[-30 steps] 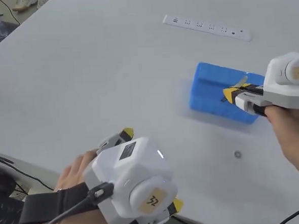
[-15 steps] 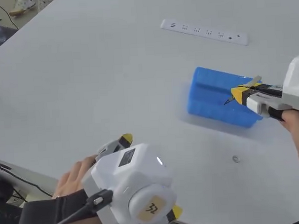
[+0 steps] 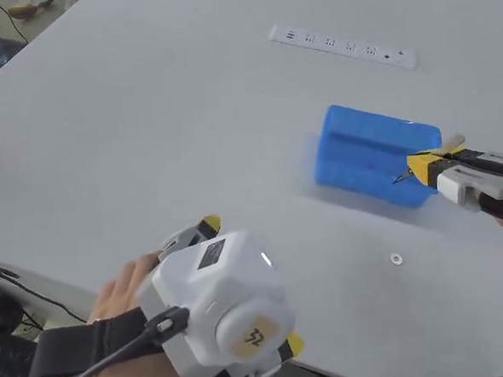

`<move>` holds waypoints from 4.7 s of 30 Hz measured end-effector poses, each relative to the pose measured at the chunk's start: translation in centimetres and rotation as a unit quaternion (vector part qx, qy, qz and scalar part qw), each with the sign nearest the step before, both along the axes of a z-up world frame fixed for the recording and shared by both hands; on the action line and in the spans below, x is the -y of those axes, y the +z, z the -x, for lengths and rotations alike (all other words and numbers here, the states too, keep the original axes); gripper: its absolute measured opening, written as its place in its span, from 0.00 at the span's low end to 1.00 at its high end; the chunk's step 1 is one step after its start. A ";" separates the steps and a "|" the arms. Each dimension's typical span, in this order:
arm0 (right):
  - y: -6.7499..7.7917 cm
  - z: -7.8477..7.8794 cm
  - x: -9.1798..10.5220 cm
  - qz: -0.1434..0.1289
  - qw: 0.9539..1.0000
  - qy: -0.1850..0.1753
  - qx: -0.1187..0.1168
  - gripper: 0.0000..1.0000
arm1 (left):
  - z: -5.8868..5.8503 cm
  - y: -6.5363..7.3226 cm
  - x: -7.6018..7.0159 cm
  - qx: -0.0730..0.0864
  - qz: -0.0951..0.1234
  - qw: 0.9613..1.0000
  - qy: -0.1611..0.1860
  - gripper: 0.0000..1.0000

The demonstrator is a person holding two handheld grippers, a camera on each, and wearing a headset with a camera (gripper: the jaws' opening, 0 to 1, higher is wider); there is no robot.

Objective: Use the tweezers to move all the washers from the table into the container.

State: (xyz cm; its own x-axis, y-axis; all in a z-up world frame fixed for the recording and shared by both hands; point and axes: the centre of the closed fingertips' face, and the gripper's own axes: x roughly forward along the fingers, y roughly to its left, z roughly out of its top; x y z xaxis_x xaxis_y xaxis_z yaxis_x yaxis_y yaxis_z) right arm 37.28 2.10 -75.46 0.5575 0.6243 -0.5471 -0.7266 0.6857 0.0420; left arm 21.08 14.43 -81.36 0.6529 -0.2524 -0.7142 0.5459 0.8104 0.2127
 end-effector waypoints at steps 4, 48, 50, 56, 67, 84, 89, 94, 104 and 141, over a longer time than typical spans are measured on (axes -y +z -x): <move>-0.3 0.8 0.5 0.004 1.000 -0.003 -0.007 0.03 | -0.1 0.2 -0.1 0.004 0.007 1.000 0.006 0.99; -5.3 6.3 2.2 0.058 0.996 0.019 -0.059 0.03 | 0.2 -0.2 0.1 -0.006 0.000 1.000 -0.002 0.99; -5.4 6.3 2.0 0.057 0.996 0.019 -0.059 0.03 | 0.2 -0.2 0.1 -0.007 0.000 1.000 -0.002 0.99; -5.5 6.1 1.9 0.054 0.997 0.016 -0.052 0.03 | 0.2 -0.3 0.0 -0.008 -0.003 1.000 -0.002 0.99; -5.5 5.9 1.8 0.050 0.998 0.010 -0.031 0.02 | 0.2 -0.4 0.0 -0.010 -0.004 1.000 -0.002 0.99; -1.2 4.0 1.2 0.023 1.000 0.003 -0.003 0.02 | 0.3 -0.4 0.2 -0.012 -0.003 1.000 -0.006 0.99; 0.1 3.1 1.0 0.017 1.000 -0.002 0.013 0.02 | 0.3 -0.4 0.2 -0.012 -0.002 1.000 -0.005 0.99; 1.0 2.3 0.8 0.010 1.000 -0.004 0.023 0.02 | 0.3 -0.3 0.2 -0.012 -0.003 1.000 -0.006 0.99; 2.4 -0.2 -0.3 0.000 0.999 -0.005 0.045 0.02 | 0.2 -0.4 0.2 -0.014 -0.002 1.000 -0.007 0.99; -4.6 -5.9 -1.2 0.036 0.999 -0.021 -0.002 0.02 | 0.4 -0.4 0.3 -0.018 0.005 1.000 -0.006 0.99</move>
